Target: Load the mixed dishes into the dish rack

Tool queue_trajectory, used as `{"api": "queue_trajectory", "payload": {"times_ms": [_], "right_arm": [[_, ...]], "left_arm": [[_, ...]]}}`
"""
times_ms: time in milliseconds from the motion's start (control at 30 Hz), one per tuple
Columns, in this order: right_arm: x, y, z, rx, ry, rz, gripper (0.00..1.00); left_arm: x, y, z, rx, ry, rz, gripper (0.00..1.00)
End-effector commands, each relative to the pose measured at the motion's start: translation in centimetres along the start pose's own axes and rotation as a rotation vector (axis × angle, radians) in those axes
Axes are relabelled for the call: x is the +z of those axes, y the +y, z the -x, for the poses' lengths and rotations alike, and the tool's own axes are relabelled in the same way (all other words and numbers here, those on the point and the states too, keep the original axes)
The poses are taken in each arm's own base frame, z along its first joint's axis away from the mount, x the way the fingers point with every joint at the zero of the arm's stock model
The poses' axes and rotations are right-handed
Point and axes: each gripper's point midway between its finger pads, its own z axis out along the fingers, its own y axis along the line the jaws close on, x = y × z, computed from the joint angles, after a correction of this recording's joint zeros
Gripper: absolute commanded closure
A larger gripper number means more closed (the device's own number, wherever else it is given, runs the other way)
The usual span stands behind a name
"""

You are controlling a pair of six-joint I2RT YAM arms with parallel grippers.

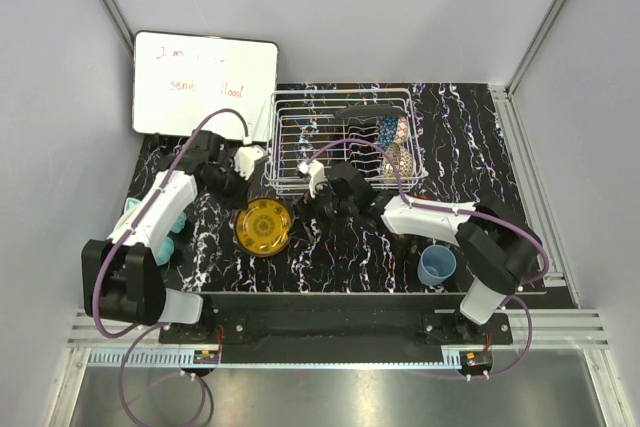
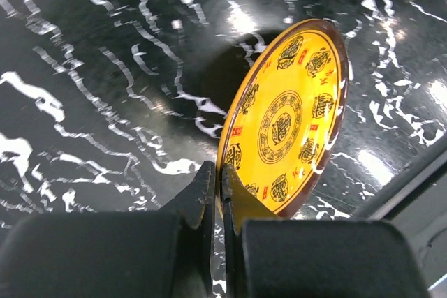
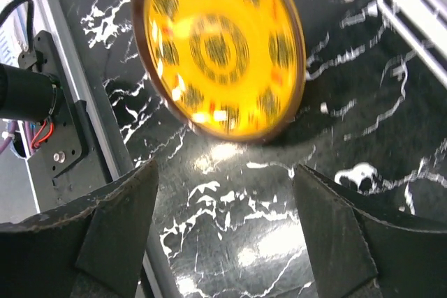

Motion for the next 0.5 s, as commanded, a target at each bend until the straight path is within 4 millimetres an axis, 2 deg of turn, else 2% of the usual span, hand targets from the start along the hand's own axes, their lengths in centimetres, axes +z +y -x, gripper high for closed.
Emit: {"api": "queue_trajectory", "payload": {"times_ms": [0, 67, 133, 167, 233, 267, 300, 333, 367, 400, 433, 467], "right_arm": [[-1.1, 2.0, 5.8, -0.148, -0.146, 0.015, 0.16], [-3.0, 2.3, 7.5, -0.207, -0.195, -0.023, 0.16], [-4.7, 1.8, 8.8, -0.233, -0.236, -0.101, 0.15], [-6.5, 2.2, 10.2, -0.264, -0.289, -0.129, 0.15], [-9.3, 1.2, 12.4, -0.262, -0.379, -0.26, 0.15], [-12.1, 1.8, 14.1, -0.26, -0.461, -0.297, 0.16], [-14.3, 1.0, 15.5, -0.235, -0.54, -0.393, 0.17], [-17.4, 1.8, 16.6, -0.214, -0.632, -0.417, 0.17], [-19.4, 1.7, 17.5, -0.197, -0.707, -0.461, 0.18], [-20.8, 1.9, 17.8, -0.19, -0.747, -0.477, 0.19], [-22.9, 2.5, 17.9, -0.185, -0.799, -0.484, 0.19], [-23.8, 2.3, 17.7, -0.174, -0.808, -0.507, 0.19]], "left_arm": [[-1.2, -0.5, 2.4, 0.072, -0.043, 0.025, 1.0], [-2.3, -0.8, 3.3, 0.104, -0.059, 0.034, 1.0], [-3.2, -0.9, 4.0, 0.134, -0.071, 0.05, 1.0], [-4.2, -0.9, 4.9, 0.146, -0.085, 0.065, 1.0], [-5.7, -1.1, 6.0, 0.166, -0.114, 0.081, 1.0], [-7.1, -1.1, 7.4, 0.18, -0.146, 0.1, 1.0], [-7.8, -1.3, 8.1, 0.187, -0.166, 0.108, 1.0], [-9.3, -1.4, 9.6, 0.198, -0.212, 0.135, 1.0], [-9.8, -1.9, 10.4, 0.215, -0.232, 0.137, 1.0], [-10.2, -2.2, 11.1, 0.21, -0.25, 0.142, 1.0], [-10.8, -2.5, 12.8, 0.241, -0.291, 0.168, 1.0], [-11.0, -2.6, 13.6, 0.25, -0.309, 0.182, 1.0]]}}
